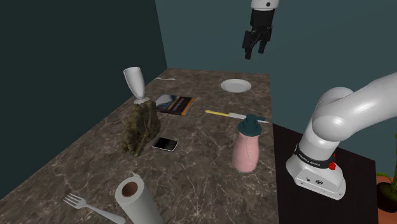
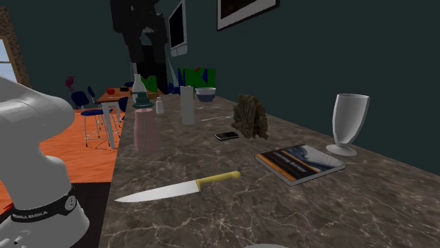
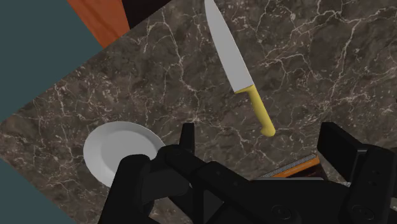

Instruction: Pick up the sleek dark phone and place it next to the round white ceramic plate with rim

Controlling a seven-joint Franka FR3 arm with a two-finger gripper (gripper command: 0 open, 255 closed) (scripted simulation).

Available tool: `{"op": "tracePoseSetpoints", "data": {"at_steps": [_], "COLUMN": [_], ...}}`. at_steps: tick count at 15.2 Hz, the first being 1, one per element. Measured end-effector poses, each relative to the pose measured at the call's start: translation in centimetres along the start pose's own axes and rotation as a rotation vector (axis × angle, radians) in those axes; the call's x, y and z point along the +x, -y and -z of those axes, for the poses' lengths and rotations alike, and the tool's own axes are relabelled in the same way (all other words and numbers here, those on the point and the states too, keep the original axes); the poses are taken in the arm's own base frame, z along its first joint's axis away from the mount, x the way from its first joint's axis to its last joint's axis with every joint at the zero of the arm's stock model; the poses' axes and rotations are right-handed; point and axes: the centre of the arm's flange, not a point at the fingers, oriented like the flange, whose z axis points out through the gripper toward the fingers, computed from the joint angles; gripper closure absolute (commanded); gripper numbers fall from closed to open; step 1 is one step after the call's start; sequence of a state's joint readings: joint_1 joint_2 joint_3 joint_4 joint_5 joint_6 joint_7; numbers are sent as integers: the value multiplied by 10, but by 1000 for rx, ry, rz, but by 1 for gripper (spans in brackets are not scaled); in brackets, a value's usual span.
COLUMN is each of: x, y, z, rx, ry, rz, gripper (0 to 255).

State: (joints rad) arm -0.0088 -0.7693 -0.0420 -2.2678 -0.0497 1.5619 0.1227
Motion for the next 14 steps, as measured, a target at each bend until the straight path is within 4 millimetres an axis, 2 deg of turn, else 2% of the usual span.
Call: {"op": "tracePoseSetpoints", "data": {"at_steps": [2,5,14], "x": [2,13,42], "y": [5,29,122], "z": [-3,-23,-86], "rx": [0,3,11], "ry": [1,5,18], "rz": [4,23,93], "gripper": [0,0,0]}}
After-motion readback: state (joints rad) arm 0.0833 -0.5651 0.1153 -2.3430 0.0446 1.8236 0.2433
